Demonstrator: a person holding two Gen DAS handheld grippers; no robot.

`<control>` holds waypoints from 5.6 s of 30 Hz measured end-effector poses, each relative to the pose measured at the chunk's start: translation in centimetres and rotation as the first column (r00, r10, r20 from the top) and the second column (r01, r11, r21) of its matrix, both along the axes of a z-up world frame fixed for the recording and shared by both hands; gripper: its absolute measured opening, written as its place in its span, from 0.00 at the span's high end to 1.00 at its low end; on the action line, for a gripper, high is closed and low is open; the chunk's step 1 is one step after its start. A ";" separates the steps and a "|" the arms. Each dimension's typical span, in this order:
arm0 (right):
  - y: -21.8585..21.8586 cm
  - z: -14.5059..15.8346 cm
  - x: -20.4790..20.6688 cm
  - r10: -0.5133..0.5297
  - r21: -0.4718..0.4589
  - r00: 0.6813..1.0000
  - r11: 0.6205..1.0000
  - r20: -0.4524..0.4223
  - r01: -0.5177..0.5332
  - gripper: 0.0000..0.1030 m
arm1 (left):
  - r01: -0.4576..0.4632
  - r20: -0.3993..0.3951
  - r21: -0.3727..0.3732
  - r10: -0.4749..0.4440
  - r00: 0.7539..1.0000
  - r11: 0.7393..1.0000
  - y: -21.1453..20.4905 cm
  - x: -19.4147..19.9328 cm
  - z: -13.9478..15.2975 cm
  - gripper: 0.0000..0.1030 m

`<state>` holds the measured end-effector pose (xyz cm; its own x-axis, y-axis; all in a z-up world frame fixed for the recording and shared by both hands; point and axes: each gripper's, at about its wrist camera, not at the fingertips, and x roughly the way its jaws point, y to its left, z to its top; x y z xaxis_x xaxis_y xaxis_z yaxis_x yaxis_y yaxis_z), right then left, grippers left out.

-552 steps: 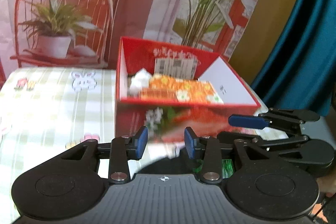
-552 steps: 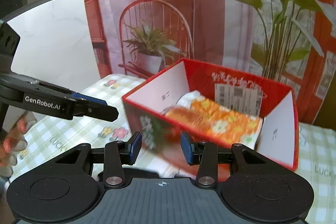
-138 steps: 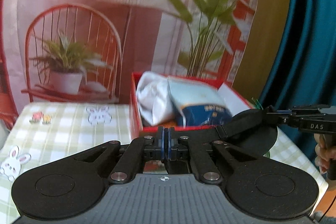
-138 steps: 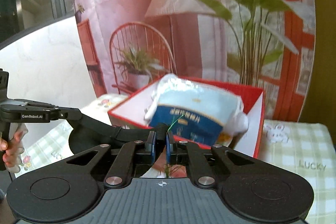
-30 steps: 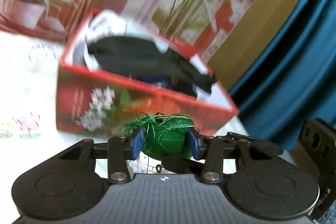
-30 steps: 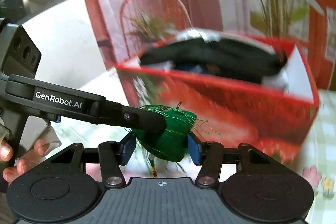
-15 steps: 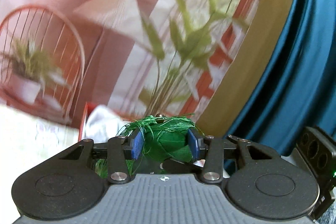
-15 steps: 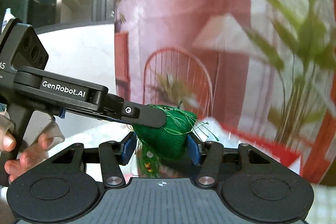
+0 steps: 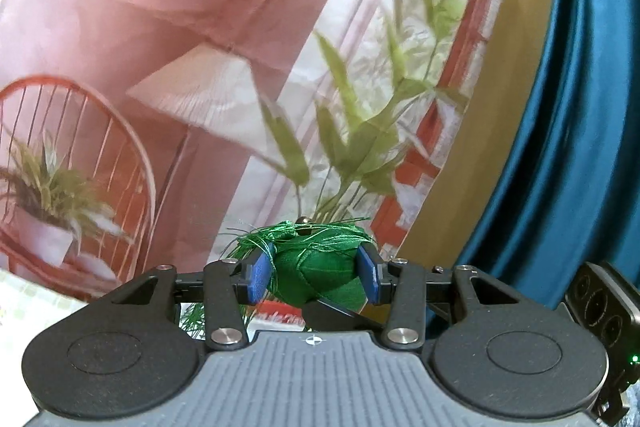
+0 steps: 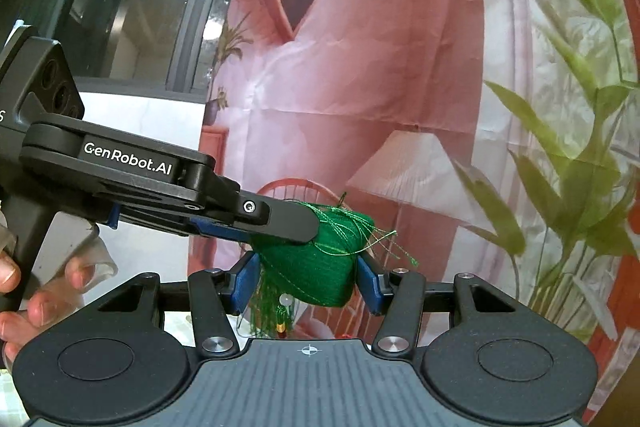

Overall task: Organize soft objects
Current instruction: 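Lift the green pouch into the red box and open both grippers, then move both grippers down to the pink knitted cloth on the table, then close the left gripper on the pink cloth while the right gripper grips it too, then lift the pink cloth into the red box and open both grippers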

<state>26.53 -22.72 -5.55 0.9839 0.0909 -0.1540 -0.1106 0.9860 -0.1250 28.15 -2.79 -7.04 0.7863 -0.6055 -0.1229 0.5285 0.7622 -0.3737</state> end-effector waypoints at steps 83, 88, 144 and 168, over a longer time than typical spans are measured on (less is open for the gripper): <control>-7.0 -23.3 -13.0 -0.351 0.112 0.773 0.874 -0.528 0.473 0.28 | 0.017 -0.470 0.475 0.238 0.850 0.880 -4.2 -8.9 -21.2 0.26; -7.0 -23.4 -13.0 -0.351 0.110 0.773 0.874 -0.528 0.473 0.25 | 0.018 -0.474 0.465 0.231 0.850 0.885 -4.0 -8.8 -21.3 0.23; -2.9 -23.0 -13.9 -0.145 0.229 0.844 0.926 -0.516 0.300 0.72 | -0.001 -0.487 0.408 0.219 0.845 0.913 -3.8 -9.0 -21.4 0.19; -3.6 -10.4 -13.2 -0.105 0.202 0.957 0.966 -0.271 0.163 0.87 | -0.109 -0.120 0.332 0.156 0.980 0.937 -1.5 -6.2 -6.8 0.82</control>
